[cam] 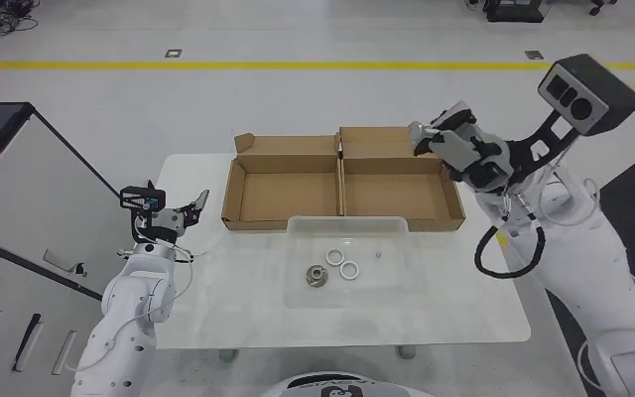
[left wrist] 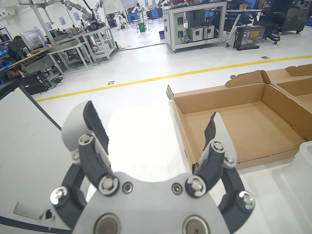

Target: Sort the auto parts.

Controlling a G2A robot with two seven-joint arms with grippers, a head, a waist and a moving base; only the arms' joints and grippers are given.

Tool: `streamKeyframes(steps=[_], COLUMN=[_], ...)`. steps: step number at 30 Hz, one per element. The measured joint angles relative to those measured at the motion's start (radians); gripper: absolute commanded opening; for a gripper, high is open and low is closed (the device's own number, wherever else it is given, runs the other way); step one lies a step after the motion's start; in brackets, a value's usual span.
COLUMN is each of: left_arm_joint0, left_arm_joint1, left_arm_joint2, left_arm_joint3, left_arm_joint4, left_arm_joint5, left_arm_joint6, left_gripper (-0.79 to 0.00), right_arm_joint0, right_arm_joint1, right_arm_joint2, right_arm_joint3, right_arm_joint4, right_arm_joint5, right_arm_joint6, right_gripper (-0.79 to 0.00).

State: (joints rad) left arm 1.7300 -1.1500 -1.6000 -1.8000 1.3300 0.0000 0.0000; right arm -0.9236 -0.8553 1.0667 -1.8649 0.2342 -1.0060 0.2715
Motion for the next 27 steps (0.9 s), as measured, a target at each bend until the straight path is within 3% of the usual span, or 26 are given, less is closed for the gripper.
streamKeyframes(steps=[6, 13, 19, 27], left_arm_joint0=[0.000, 0.000, 0.000, 0.000], left_arm_joint1=[0.000, 0.000, 0.000, 0.000], left_arm_joint2=[0.000, 0.000, 0.000, 0.000], left_arm_joint3=[0.000, 0.000, 0.000, 0.000], left_arm_joint4=[0.000, 0.000, 0.000, 0.000], left_arm_joint5=[0.000, 0.000, 0.000, 0.000], left_arm_joint6=[0.000, 0.000, 0.000, 0.000], left_gripper=[0.000, 0.000, 0.000, 0.000], right_arm_joint0=[0.133, 0.273, 0.312, 0.234], right_arm_joint1=[-0.003, -0.011, -0.012, 0.007], right_arm_joint2=[-0.047, -0.097, -0.107, -0.069], right_arm_joint3=[0.137, 0.311, 0.385, 0.372], right_arm_joint4=[0.133, 0.108, -0.022, -0.310], right_arm_joint5=[-0.006, 0.031, 0.068, 0.145], right_arm_joint6=[0.229, 0.476, 0.582, 0.601], right_gripper=[-0.785, -0.785, -0.785, -0.785])
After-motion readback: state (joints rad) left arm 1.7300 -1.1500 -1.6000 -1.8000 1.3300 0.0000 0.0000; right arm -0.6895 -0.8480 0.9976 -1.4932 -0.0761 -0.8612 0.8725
